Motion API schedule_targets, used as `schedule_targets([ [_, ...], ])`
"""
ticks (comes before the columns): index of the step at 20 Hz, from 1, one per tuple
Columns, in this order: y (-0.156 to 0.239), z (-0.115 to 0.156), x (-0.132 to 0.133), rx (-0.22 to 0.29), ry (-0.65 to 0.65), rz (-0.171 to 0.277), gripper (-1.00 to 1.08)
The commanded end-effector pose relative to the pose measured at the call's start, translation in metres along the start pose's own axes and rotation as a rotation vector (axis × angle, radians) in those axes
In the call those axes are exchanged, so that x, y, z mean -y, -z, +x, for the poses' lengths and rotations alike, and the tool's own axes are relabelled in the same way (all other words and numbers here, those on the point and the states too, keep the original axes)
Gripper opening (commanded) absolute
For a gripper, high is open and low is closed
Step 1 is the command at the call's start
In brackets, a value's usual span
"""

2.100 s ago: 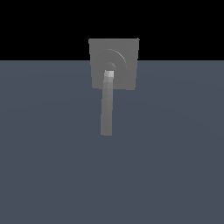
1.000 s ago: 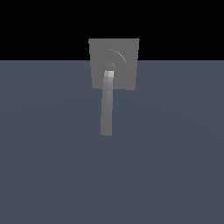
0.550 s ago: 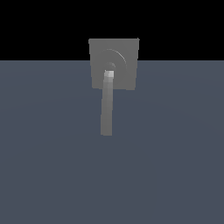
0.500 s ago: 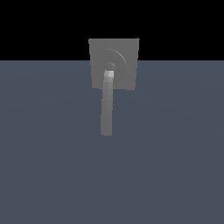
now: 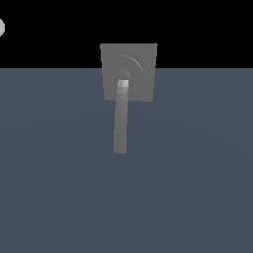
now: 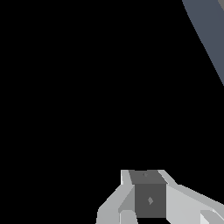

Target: Turn on the faucet by rotating a designated handle.

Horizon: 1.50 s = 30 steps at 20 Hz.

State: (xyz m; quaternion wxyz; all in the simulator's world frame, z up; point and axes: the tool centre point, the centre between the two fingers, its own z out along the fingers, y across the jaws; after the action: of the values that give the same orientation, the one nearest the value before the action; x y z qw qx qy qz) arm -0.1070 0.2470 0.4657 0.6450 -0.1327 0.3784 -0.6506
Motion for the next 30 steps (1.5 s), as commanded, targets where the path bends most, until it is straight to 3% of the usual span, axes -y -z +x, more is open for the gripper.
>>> schedule_targets([
  [1, 0.016, 0.007, -0.033, 0.074, 0.171, -0.046, -1.00],
  [9, 0.066, 0.062, -0.132, 0.291, 0.718, -0.182, -1.00],
  [17, 0.122, 0.159, -0.213, 0.514, 1.261, -0.332, -1.00],
  [24, 0.161, 0.241, -0.247, 0.673, 1.604, -0.443, -1.00],
  [30, 0.180, 0.282, -0.257, 0.756, 1.760, -0.500, -1.00],
])
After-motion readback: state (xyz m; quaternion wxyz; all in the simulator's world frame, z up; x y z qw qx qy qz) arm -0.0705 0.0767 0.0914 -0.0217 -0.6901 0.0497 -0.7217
